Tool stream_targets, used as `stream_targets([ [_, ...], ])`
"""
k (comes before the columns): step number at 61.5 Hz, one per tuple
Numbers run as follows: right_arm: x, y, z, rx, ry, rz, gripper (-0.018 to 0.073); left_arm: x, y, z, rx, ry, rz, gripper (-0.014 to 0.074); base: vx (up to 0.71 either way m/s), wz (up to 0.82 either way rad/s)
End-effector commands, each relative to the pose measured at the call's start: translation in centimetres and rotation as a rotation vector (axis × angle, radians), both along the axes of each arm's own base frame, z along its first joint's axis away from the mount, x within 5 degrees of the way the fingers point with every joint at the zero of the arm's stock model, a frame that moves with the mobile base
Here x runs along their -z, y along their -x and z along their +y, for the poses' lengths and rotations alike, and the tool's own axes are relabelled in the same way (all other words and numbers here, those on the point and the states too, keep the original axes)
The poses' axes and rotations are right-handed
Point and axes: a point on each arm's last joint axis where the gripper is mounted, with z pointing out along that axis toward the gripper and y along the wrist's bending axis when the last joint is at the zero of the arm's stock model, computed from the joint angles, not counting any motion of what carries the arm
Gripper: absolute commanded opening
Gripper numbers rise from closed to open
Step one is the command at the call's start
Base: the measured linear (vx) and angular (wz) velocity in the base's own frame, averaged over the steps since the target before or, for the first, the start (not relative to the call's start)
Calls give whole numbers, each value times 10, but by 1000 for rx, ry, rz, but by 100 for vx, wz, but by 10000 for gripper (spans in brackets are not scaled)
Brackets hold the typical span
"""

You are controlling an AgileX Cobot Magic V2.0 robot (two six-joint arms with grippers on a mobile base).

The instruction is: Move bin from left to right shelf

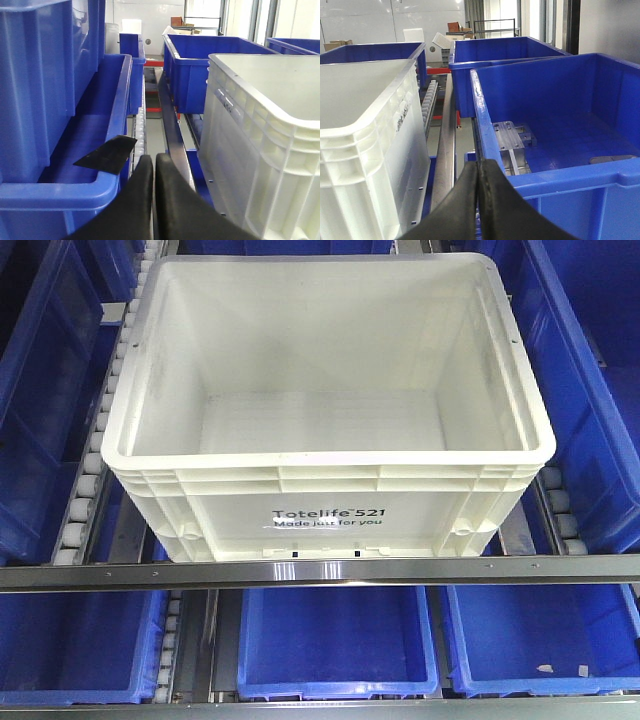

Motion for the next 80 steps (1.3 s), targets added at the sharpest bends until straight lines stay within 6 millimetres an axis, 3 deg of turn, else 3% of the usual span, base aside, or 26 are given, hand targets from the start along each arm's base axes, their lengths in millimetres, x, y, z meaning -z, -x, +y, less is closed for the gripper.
stream_targets([
  [1,-2,1,0,2,11,-77,-8,-13,3,0,-2,19,-100,-8,0,0],
  [80,-2,1,3,-53,31,-75,-8,-13,3,0,-2,19,-100,-8,0,0],
])
